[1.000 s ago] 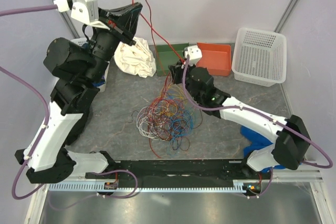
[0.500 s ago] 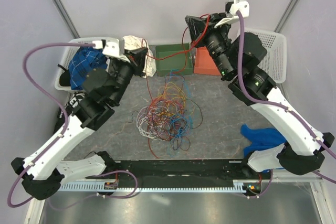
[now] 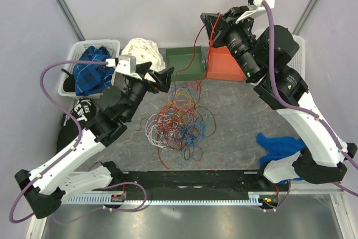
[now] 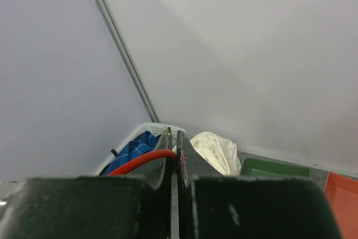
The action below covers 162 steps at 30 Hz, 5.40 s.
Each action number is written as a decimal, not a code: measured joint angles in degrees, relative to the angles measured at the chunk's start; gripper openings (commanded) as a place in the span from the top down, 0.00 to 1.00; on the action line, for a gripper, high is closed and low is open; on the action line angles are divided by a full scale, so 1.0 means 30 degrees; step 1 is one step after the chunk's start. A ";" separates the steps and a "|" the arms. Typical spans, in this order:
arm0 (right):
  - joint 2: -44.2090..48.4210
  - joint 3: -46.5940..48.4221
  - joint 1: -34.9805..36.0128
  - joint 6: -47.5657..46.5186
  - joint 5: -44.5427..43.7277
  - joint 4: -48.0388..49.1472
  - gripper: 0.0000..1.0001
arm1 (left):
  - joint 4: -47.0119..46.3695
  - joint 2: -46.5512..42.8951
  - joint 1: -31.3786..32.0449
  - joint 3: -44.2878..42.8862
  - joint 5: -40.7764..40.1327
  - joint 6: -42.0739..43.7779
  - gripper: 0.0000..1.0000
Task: Untangle the cables
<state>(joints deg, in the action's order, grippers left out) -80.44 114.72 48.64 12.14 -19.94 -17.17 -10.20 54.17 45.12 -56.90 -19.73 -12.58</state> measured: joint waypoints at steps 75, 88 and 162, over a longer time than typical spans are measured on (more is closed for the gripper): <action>0.2463 -0.4998 0.0000 0.2259 0.0707 -0.1275 1.00 | -2.1223 0.7213 -0.1625 0.7329 0.1661 1.1504 0.70; 0.2892 -0.5071 0.0000 0.2033 0.0051 -0.1290 1.00 | -1.5686 0.2382 -0.2594 0.8014 0.9012 0.7184 0.87; 0.1690 -0.5326 0.0007 0.4299 0.2251 -0.1428 1.00 | -2.0742 1.0615 0.5450 0.9384 -0.0255 0.2674 0.00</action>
<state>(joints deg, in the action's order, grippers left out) -75.37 98.74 48.66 25.04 -13.19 -21.45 -72.42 86.02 61.47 -28.75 -20.49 -4.56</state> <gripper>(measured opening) 0.022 0.993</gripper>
